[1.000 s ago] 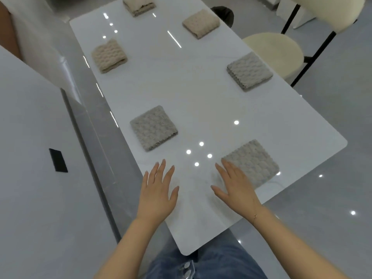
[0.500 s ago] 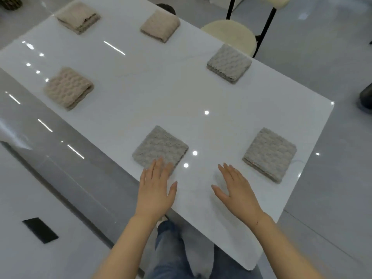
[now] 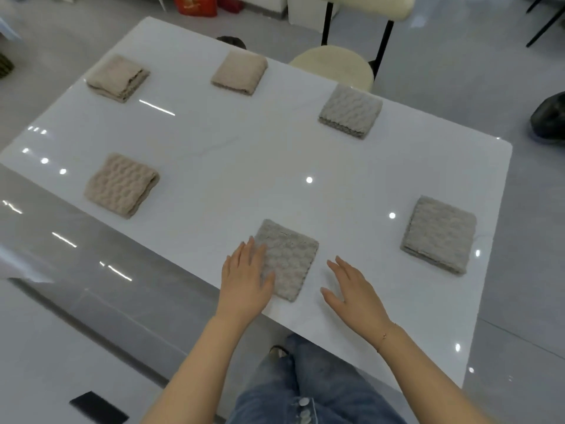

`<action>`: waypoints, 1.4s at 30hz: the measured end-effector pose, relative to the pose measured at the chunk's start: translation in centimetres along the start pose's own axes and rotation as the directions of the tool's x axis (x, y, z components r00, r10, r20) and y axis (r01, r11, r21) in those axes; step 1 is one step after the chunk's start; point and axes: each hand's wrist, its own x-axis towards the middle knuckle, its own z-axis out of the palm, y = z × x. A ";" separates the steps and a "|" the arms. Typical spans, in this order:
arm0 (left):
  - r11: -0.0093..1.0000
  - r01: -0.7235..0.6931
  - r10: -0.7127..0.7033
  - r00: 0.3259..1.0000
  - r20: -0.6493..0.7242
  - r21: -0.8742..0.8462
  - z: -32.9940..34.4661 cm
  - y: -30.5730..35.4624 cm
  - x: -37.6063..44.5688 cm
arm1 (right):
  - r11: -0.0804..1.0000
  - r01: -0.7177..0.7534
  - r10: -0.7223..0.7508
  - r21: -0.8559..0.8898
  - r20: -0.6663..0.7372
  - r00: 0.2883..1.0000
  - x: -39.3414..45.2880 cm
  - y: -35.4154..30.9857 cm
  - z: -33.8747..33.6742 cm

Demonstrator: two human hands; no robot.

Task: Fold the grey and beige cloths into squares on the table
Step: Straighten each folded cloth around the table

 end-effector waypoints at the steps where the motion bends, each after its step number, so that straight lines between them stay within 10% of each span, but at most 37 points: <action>1: 0.999 -0.030 0.029 0.999 0.025 0.016 -0.4 0.2 0.8 | 1.000 -0.008 0.008 0.011 0.009 1.000 0.2 -0.3 0.1; 15: 0.887 -0.443 0.347 0.825 0.446 0.129 -1.4 0.0 14.3 | 0.878 -0.394 0.394 0.271 0.057 0.917 1.4 -4.7 3.9; 23: 0.823 -0.534 0.386 0.777 0.497 0.196 -1.7 -2.6 17.0 | 0.545 -0.444 0.660 0.711 -0.037 0.751 2.5 -9.5 6.1; 31: 0.760 -0.614 0.650 0.721 0.239 -0.214 -5.1 -2.6 15.7 | 0.030 -0.402 0.747 0.915 0.247 0.617 4.2 -9.8 2.4; 33: 0.681 -0.706 0.730 0.675 0.107 -0.195 -6.4 -2.1 14.9 | -0.031 -0.377 0.690 0.926 0.292 0.662 4.4 -9.5 1.5; 38: 0.494 -0.865 0.862 0.501 -0.077 -0.090 -7.5 -1.6 12.7 | -0.581 -0.115 0.334 0.806 0.365 0.869 5.7 -9.4 -1.1; 42: 0.483 -0.871 0.873 0.487 -0.030 -0.091 -6.6 -3.4 11.1 | -0.544 0.005 0.380 0.839 0.241 0.893 7.3 -9.5 -1.4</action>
